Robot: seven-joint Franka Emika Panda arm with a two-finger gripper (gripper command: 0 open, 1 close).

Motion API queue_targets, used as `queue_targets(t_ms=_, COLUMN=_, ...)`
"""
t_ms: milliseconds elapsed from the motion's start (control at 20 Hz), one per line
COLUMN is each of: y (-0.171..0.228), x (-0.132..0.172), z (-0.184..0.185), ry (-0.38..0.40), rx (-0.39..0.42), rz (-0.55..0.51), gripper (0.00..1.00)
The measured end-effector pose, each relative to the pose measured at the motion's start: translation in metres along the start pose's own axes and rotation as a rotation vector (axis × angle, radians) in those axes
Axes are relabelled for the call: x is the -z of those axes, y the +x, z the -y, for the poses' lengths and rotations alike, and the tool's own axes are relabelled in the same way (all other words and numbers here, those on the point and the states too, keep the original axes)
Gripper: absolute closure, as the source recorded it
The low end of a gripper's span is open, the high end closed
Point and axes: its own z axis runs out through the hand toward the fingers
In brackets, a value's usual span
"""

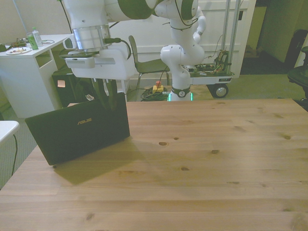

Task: Close the laptop

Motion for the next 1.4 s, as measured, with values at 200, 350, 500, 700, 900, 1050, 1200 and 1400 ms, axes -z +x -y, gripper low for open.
queue_targets(t_ms=200, y=0.01, x=0.002, z=-0.024, ry=-0.021, rx=-0.026, rz=-0.003, gripper=1.0)
queue_targets(t_ms=350, y=0.013, x=0.002, z=-0.041, ry=-0.043, rx=-0.042, rz=-0.004, gripper=1.0)
queue_targets(t_ms=500, y=0.018, x=-0.003, z=-0.065, ry=-0.078, rx=-0.063, rz=-0.002, gripper=1.0)
queue_targets(t_ms=700, y=0.022, x=-0.024, z=-0.097, ry=-0.141, rx=-0.086, rz=0.015, gripper=1.0)
queue_targets(t_ms=900, y=0.02, x=-0.051, z=-0.122, ry=-0.194, rx=-0.097, rz=0.033, gripper=1.0)
queue_targets(t_ms=1050, y=0.017, x=-0.066, z=-0.138, ry=-0.221, rx=-0.1, rz=0.034, gripper=1.0)
queue_targets(t_ms=1200, y=0.016, x=-0.089, z=-0.152, ry=-0.244, rx=-0.106, rz=0.035, gripper=1.0)
queue_targets(t_ms=1400, y=0.021, x=-0.13, z=-0.159, ry=-0.279, rx=-0.121, rz=0.04, gripper=1.0)
